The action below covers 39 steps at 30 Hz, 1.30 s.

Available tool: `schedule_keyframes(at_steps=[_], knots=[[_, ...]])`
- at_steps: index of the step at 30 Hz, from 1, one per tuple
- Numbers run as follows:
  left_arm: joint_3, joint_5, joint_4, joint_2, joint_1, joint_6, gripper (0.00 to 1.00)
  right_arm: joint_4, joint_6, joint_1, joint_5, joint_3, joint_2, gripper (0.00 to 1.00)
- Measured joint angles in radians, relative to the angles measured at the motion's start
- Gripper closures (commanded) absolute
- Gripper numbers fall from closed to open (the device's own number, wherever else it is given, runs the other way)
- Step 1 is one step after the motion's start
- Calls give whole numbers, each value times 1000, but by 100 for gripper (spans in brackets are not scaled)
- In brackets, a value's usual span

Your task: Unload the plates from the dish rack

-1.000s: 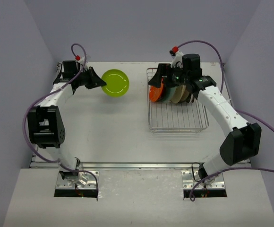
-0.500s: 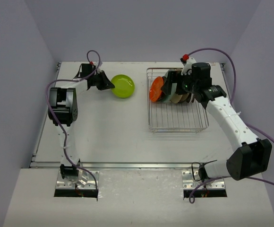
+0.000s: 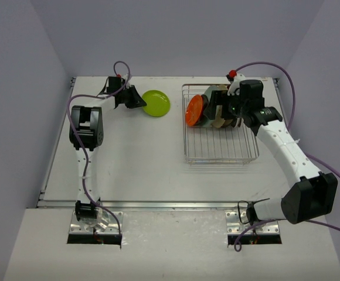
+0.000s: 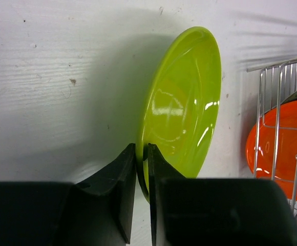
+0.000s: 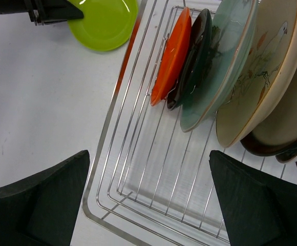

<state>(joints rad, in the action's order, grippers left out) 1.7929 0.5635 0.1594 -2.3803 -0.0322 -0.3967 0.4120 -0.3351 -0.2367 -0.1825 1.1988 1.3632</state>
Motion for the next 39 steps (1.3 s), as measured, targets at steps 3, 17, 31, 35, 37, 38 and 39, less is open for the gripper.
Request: schedule_keyframes(at_steps=[3,17,31,35,37,38,39], knots=[[1,-5,2,-11,0,-2,74,4,0,0,-2,0,1,1],[15,-46,15,-14,0,26,51,16,-1,0,34,0,9,4],[-175,-300,122,429,-1,179,48,14,3,-144,364,149,145,52],[-289,-382,100,705,-2,226,45,25,9,-229,476,271,281,58],[-356,-415,90,825,-2,247,43,50,-6,-240,526,345,366,61],[-385,-428,89,870,-2,256,42,61,-15,-240,548,369,399,61],[-415,-441,86,914,-2,264,42,72,-24,-239,569,391,431,61]])
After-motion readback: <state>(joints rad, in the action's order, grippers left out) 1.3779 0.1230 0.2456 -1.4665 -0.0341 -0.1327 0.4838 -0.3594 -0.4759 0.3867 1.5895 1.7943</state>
